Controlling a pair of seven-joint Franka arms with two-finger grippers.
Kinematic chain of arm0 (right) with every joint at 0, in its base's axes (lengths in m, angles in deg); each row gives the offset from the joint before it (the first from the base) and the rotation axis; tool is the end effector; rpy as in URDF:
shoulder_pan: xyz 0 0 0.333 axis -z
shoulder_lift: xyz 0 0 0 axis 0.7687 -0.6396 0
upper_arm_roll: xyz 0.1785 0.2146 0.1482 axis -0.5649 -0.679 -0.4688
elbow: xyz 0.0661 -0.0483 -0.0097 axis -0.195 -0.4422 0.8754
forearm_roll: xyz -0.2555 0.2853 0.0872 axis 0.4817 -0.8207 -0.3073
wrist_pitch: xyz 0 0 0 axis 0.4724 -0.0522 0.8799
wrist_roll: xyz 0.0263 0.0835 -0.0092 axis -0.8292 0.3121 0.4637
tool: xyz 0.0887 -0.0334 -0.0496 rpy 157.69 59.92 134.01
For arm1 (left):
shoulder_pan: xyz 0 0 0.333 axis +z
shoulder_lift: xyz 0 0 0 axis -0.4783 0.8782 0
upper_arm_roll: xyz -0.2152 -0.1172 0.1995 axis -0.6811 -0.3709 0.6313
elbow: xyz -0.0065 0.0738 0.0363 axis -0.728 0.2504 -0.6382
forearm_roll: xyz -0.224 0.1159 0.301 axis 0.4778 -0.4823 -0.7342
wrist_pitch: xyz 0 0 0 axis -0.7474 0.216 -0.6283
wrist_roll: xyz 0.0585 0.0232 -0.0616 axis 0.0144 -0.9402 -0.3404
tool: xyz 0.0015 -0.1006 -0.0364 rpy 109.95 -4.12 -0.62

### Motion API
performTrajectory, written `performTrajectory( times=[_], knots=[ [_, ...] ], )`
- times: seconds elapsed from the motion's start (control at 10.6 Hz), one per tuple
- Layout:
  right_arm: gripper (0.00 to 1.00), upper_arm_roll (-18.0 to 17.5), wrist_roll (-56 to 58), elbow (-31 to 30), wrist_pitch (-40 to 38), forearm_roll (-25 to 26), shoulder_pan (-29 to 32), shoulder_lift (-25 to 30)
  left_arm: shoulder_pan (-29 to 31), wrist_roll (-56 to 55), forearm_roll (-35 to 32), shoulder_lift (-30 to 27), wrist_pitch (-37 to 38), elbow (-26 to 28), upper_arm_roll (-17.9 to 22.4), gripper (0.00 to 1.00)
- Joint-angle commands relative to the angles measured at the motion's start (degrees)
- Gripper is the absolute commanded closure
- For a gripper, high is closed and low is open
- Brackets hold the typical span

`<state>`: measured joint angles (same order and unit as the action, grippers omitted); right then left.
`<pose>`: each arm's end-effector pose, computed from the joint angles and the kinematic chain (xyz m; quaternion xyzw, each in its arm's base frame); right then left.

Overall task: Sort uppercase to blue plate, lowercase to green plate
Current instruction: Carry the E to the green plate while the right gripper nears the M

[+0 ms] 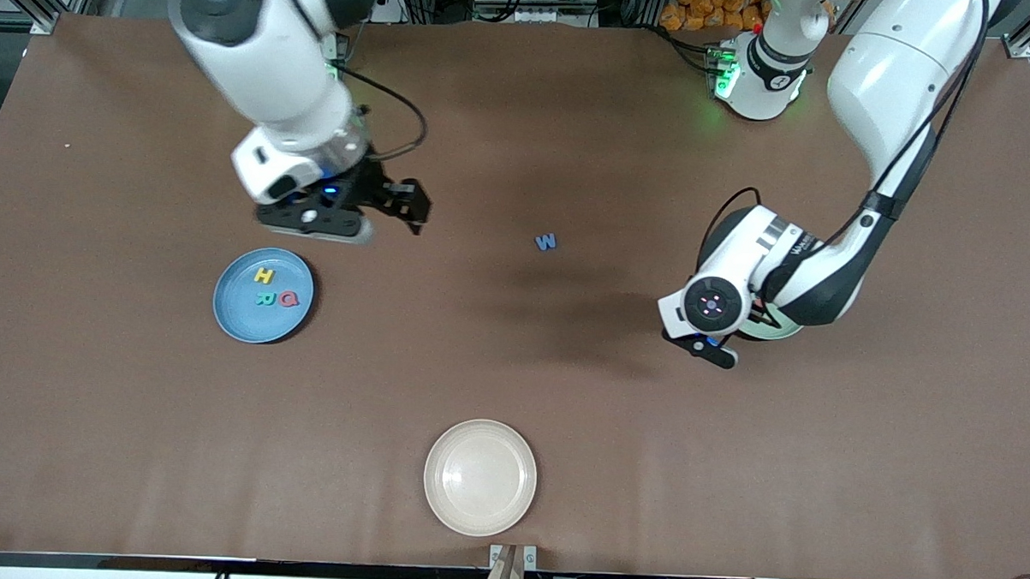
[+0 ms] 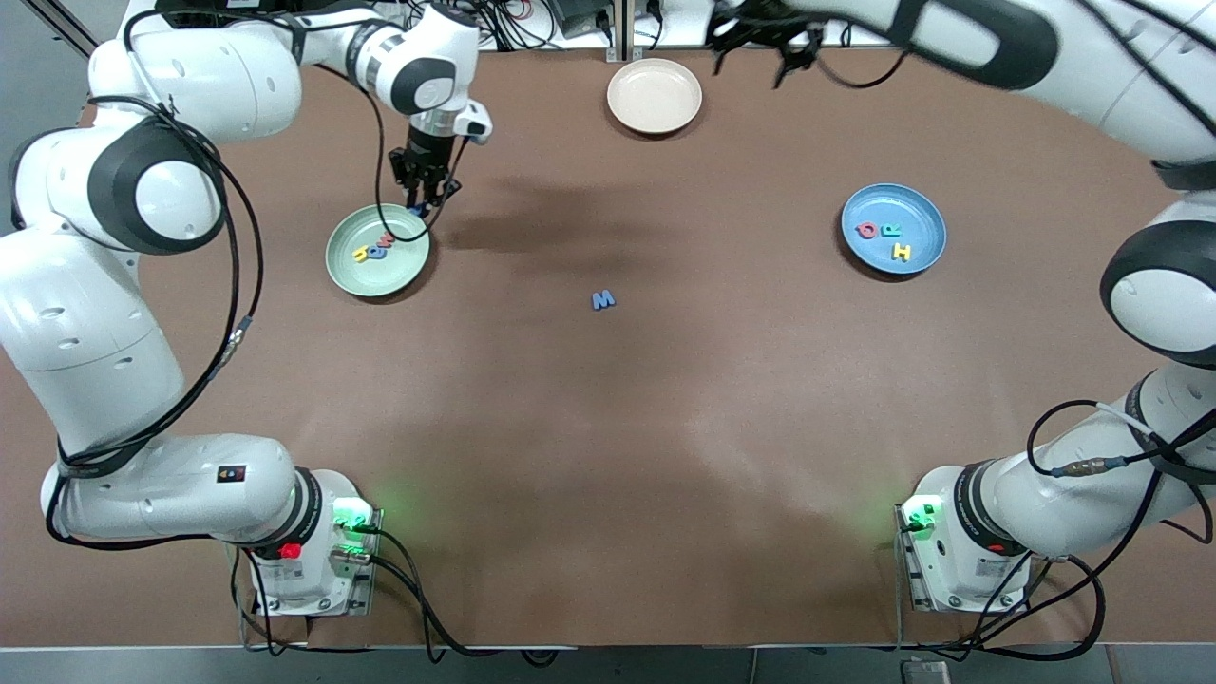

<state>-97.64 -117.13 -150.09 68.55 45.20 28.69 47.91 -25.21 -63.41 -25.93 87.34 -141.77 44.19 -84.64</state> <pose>0.5282 0.3729 0.5442 -0.9939 0.0884 -0.0194 0.0629 0.5798 -0.2023 0.2356 -0.9388 0.2170 0.2204 0.1514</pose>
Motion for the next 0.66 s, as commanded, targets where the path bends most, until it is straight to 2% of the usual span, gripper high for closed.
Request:
performTrajectory(
  times=[0.0, 0.19, 0.28, 0.38, 0.56],
  knots=[
    [0.10, -1.0, -4.2, 3.4, 1.1, 2.1, -4.1, -2.9, 2.6, -0.6, 1.1, -2.9, -0.2, 4.2, 0.6, 1.00],
    [0.09, -1.0, -7.1, 4.1, 4.2, 4.7, -8.6, -5.5, 3.4, -1.4, 1.9, -3.0, -0.2, 5.0, 3.0, 1.00],
    [0.08, -1.0, -7.4, 4.4, 4.3, 6.1, -10.0, -6.8, 5.1, -1.5, 2.4, -2.4, -0.4, 5.1, 3.1, 0.92],
    [0.07, -1.0, -7.5, 5.9, 4.3, 7.0, -12.2, -8.8, 6.0, -1.5, 4.7, -2.2, -0.8, 5.1, 3.2, 0.81],
    [0.07, -1.1, -7.8, 9.1, 4.3, 7.0, -15.0, -14.4, 7.0, -1.5, 6.8, -2.3, -0.9, 5.1, 3.2, 0.49]
  ],
)
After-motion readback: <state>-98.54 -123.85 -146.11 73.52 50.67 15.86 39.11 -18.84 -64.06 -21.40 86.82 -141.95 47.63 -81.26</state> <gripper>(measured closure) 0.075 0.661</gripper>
